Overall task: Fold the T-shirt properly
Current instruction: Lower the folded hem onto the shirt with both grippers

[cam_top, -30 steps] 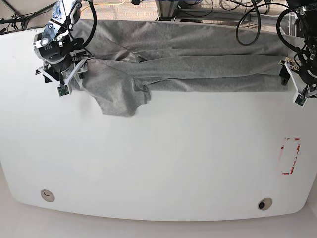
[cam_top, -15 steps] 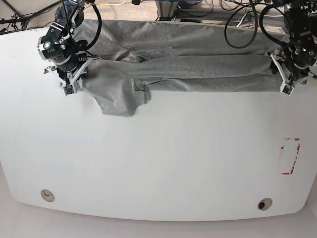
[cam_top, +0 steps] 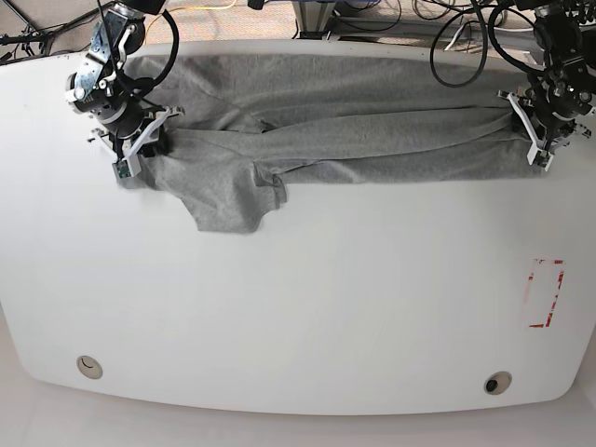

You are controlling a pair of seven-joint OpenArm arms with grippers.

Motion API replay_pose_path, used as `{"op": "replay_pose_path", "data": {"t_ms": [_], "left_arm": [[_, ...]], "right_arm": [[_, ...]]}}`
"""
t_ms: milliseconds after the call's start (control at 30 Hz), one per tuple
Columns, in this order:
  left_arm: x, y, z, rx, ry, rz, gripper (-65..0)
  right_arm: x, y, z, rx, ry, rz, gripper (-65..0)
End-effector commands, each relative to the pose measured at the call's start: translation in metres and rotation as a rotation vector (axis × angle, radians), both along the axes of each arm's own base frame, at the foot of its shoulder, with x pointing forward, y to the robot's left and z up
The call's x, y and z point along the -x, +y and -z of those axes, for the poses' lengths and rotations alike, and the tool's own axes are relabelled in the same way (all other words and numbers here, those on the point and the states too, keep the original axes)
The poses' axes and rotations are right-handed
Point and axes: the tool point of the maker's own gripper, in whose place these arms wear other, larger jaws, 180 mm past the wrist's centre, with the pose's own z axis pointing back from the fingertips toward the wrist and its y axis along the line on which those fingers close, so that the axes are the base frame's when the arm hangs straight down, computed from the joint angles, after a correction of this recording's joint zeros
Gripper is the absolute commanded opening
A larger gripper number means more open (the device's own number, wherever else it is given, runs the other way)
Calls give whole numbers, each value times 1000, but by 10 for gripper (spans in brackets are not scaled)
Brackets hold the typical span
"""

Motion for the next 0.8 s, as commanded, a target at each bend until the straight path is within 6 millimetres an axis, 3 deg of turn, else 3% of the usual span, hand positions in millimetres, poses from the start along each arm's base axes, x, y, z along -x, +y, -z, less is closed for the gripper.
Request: {"op": "replay_pose_path", "data": {"t_ms": [0, 167, 333, 467, 533, 667, 767], "left_arm": [[-11, 1, -2, -15, -2, 10, -410], [-30, -10, 2, 13, -7, 32, -408], [-41, -8, 3, 23, -7, 22, -408], [-40, -7, 2, 14, 6, 18, -408], [-41, -6, 0, 8, 4, 20, -408], [-40, -6, -1, 6, 4, 22, -408], [-40, -6, 0, 6, 5, 22, -408]], "right_arm": [[15, -19, 23, 58, 125, 9, -518], [-3, -39, 26, 57, 118, 24, -518], [-19, -56, 14, 86, 93, 31, -514], [-30, -63, -10, 137, 51, 17, -512], [-38, -64, -34, 191, 16, 2, -499], [-49, -56, -76, 257, -58, -32, -374], [-66, -39, -101, 280, -121, -83, -216]]}}
